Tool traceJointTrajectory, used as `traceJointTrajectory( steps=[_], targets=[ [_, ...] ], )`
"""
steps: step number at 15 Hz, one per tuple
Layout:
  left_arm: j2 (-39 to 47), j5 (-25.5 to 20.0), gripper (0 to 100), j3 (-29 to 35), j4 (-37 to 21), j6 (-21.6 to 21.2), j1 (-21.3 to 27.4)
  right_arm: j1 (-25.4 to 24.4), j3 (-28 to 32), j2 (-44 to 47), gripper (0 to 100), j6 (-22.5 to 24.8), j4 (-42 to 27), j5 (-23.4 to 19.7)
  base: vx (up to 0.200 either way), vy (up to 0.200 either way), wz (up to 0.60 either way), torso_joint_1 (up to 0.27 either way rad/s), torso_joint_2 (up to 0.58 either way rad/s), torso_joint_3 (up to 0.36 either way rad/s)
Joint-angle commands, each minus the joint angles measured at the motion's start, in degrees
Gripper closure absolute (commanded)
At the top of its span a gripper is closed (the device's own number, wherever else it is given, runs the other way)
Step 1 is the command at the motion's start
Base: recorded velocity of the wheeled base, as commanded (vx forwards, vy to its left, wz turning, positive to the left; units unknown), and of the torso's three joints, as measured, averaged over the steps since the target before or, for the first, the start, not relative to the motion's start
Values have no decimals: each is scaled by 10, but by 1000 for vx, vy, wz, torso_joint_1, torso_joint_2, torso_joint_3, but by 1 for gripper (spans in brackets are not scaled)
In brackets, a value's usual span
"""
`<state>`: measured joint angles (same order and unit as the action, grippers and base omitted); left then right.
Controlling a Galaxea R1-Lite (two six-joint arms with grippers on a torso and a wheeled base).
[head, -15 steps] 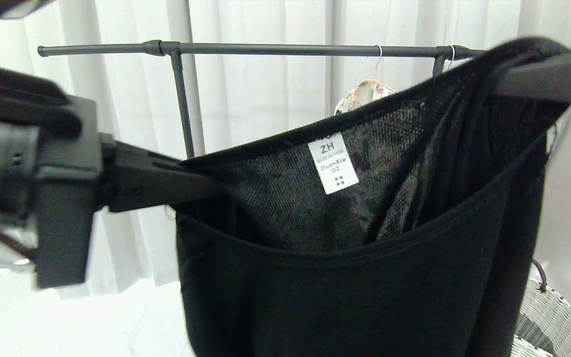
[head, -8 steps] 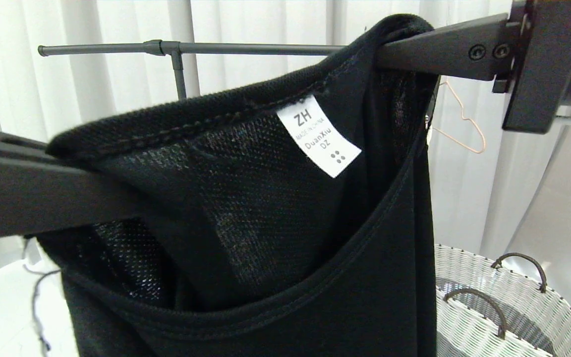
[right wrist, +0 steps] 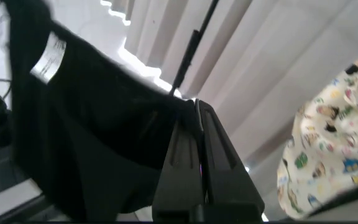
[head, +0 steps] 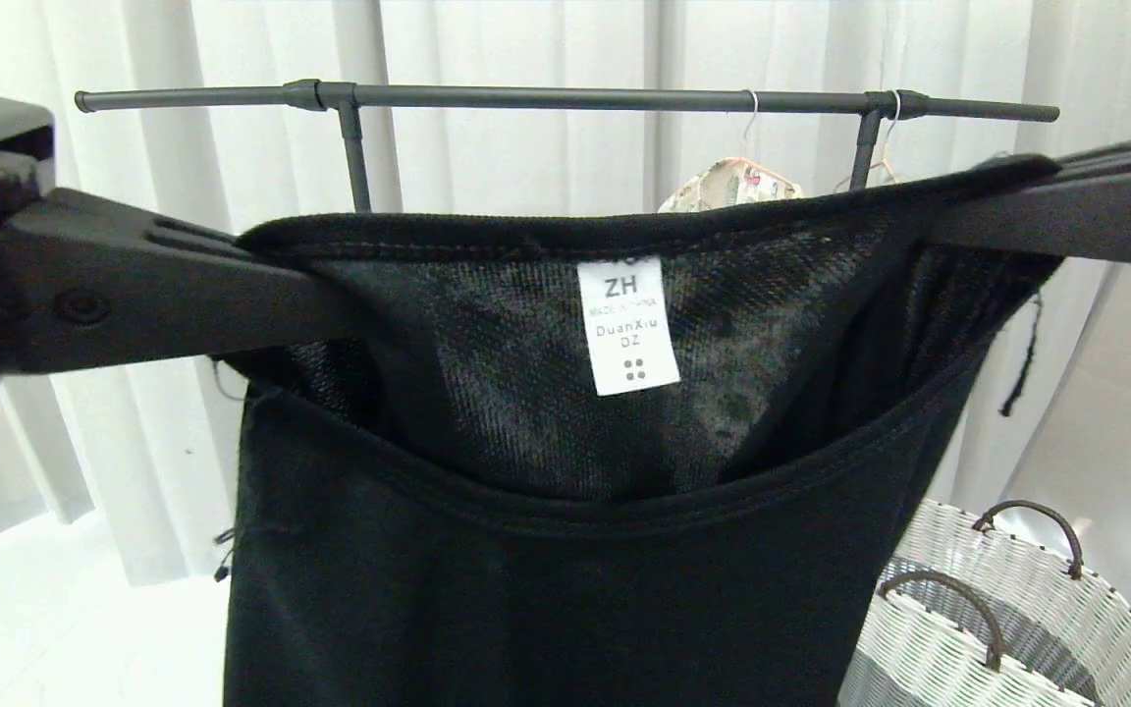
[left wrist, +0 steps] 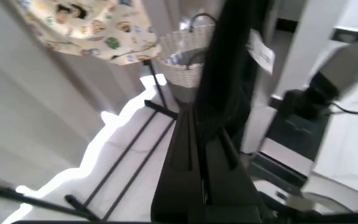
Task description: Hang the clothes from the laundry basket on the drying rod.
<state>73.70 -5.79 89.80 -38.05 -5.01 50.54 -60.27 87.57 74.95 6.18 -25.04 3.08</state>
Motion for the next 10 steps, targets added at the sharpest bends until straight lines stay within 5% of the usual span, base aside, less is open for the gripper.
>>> traceJointTrajectory(
  steps=[1,7,8,10],
  targets=[
    [49,26,100,30,0,-1,-4,-1,-36,-51,100,1,-2,5,0,0,0,0,0,0],
    [58,33,100,45,2,-1,-4,-4,-44,-42,100,8,-1,31,0,0,0,0,0,0],
    [57,33,100,45,2,-1,-4,-4,-45,-40,0,8,-1,31,0,0,0,0,0,0],
    [57,34,100,45,2,-1,-4,-4,-49,-40,0,9,-2,32,0,0,0,0,0,0]
  ],
)
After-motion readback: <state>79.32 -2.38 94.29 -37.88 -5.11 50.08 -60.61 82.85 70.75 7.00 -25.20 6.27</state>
